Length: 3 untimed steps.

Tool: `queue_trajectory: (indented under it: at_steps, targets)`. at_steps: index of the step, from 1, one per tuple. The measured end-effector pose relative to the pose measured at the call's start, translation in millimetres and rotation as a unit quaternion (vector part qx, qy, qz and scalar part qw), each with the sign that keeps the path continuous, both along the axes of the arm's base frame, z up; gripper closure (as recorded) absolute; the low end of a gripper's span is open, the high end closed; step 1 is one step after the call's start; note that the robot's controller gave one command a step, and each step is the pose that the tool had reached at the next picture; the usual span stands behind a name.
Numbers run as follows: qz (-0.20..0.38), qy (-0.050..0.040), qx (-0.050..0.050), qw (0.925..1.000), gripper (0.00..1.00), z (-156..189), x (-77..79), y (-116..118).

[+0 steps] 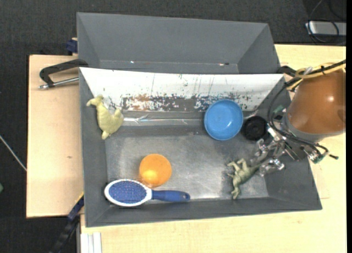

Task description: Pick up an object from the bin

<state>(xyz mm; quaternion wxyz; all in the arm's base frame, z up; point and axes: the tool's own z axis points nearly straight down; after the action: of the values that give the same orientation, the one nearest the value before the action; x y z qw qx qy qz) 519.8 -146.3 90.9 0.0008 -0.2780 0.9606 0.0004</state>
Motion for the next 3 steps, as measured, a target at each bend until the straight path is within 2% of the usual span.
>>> queue_trajectory:
  at_steps: [1, 2, 3]
  targets:
    - [0.034, -0.0058, -0.001, 0.9994, 1.0, 114, -7.3, 24]
    - [0.033, -0.0016, 0.0, 0.9995, 0.0, 110, -8.8, 24]
    - [0.152, -0.0041, 0.0, 0.9883, 0.0, -19, 80.5, 51]
